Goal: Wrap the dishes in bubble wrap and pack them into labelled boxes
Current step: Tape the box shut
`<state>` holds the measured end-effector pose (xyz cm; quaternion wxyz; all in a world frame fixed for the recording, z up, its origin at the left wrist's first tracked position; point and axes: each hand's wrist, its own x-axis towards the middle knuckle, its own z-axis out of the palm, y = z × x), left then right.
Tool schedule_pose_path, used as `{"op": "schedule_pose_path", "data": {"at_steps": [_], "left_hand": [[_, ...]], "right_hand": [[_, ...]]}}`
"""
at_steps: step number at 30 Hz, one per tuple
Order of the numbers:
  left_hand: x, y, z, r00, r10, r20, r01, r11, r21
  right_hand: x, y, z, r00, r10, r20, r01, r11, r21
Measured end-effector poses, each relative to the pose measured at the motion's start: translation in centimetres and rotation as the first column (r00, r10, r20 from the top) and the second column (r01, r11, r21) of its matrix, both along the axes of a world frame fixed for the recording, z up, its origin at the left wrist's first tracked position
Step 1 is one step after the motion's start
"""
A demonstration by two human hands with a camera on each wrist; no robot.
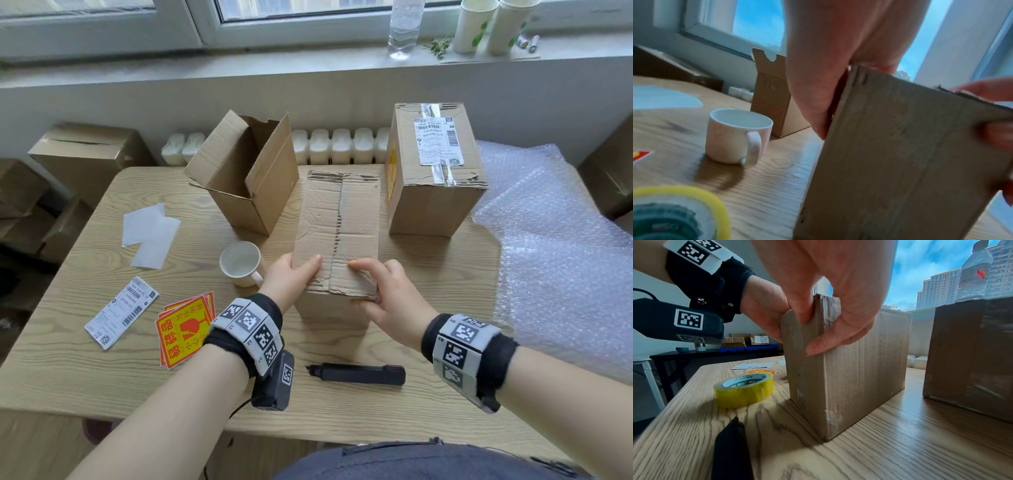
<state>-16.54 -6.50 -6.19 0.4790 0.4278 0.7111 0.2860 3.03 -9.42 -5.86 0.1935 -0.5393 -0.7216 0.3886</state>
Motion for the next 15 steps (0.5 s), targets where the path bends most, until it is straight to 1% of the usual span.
{"op": "schedule_pose_path", "data": {"at_steps": [2,4,6,7,9,11,12,15], "left_hand": [[0.0,-0.3,0.2,0.999,-0.031,-0.037,0.031,0.999,0.018],[-0.2,-0.2,0.5,0.999,-0.036,-0.017,0.037,0.999,0.029],[-0.2,0.0,0.6,0.999,-0.040,-0.031,0.041,0.999,0.027],[-0.2,0.1,0.4,0.998,-0.034,-0.057,0.035,0.999,0.026],[0.1,0.1,0.3,0.985,-0.008,-0.173,0.014,0.999,0.034],[0.7,-0.2,0.3,0.955,-0.010,-0.297,0.023,0.999,0.040],[1.0,-0.4,0.3,0.943,-0.015,-0.333,0.031,0.999,0.043],[1.2,-0.4,0.4,0.938,-0.018,-0.346,0.036,0.998,0.045]], "right_hand": [[-0.1,0.0,0.2,1.000,0.011,0.025,-0.011,1.000,0.001],[-0.3,0.2,0.3,0.998,0.031,0.051,-0.031,1.000,-0.004],[-0.3,0.5,0.5,0.996,0.045,0.081,-0.045,0.999,-0.007],[-0.3,0.7,0.6,0.994,0.049,0.094,-0.049,0.999,-0.006],[-0.3,0.8,0.9,0.990,0.058,0.128,-0.058,0.998,-0.005],[-0.3,0.8,1.2,0.985,0.065,0.160,-0.066,0.998,0.001],[-0.2,0.7,1.3,0.983,0.065,0.172,-0.067,0.998,0.003],[-0.3,0.5,1.2,0.980,0.068,0.187,-0.067,0.998,-0.015]]}}
